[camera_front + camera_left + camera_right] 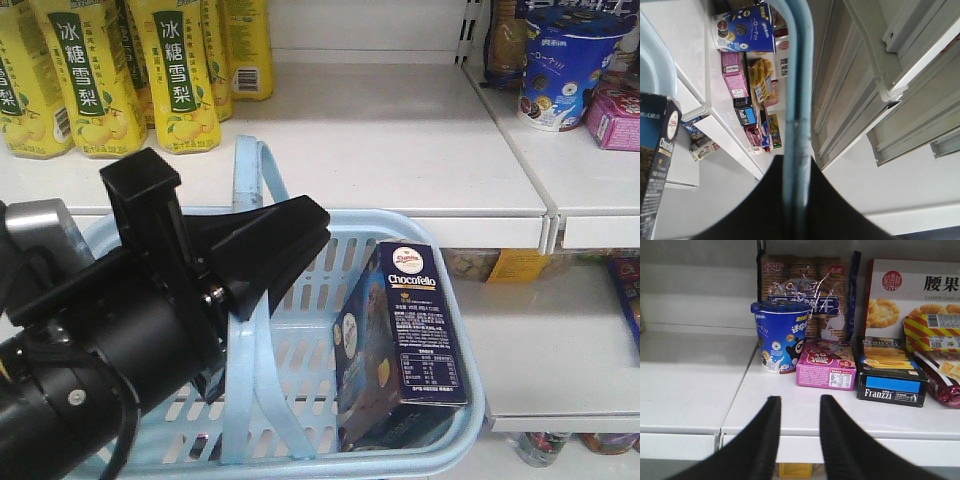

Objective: Left arm holds basket, right arm returns cookies

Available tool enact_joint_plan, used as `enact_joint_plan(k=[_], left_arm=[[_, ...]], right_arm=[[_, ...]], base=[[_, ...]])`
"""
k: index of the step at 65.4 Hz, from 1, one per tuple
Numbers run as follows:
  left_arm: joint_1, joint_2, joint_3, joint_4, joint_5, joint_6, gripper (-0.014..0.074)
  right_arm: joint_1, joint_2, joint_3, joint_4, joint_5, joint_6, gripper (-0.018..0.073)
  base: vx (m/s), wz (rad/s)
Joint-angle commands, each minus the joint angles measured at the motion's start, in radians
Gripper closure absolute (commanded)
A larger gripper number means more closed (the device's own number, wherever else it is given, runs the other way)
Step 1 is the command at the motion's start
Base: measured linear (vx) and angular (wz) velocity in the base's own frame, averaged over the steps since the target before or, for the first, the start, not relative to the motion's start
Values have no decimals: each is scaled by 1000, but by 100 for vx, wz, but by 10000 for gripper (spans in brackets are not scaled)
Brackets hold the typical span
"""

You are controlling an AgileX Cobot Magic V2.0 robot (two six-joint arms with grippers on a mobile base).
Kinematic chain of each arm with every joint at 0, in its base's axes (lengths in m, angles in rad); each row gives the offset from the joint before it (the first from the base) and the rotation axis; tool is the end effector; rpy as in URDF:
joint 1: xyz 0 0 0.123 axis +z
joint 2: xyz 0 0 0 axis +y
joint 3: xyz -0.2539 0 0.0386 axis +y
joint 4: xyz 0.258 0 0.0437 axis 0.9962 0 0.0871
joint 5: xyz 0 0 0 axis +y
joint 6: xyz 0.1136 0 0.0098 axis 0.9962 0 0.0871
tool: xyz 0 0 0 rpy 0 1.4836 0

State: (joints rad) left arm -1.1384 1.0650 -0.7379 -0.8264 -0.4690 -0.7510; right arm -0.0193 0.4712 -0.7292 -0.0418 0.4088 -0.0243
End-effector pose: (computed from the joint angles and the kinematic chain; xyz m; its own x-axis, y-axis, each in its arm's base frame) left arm 0.1501 -0.2350 0.3320 -0.7148 -0.6991 -0.0201 0.0742 -0.0471 -0.9961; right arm 0.1433 -0.0047 0.3734 -0.0654 -0.0614 -0.9960 0.0318 0.9975 -0.0635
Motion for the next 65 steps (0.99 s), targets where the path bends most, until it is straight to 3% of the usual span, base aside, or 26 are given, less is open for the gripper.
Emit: enact_joint_plan(k=[1, 8, 14, 34, 46, 65], left_arm=[[-7, -23, -32, 45, -83, 4, 604], [-7, -23, -32, 45, -83, 4, 604], [-7, -23, -32, 45, -83, 4, 604], [-7, -23, -32, 45, -83, 4, 604], [-7, -23, -32, 45, -83, 4, 604], [-7, -23, -32, 45, -83, 4, 604]], right_arm=[[-7, 13, -33, -3, -70, 0, 103], [-7, 13, -33, -3, -71, -1, -69], [-7, 13, -33, -3, -71, -1, -147], [-7, 13, -39, 25, -62, -1, -136], [-7, 92, -162, 157, 161, -57, -106], [-7, 332, -443, 513, 541, -283, -104]], base=[[0, 0], [0, 0], [0, 0], [0, 0], [0, 0], [0, 0]])
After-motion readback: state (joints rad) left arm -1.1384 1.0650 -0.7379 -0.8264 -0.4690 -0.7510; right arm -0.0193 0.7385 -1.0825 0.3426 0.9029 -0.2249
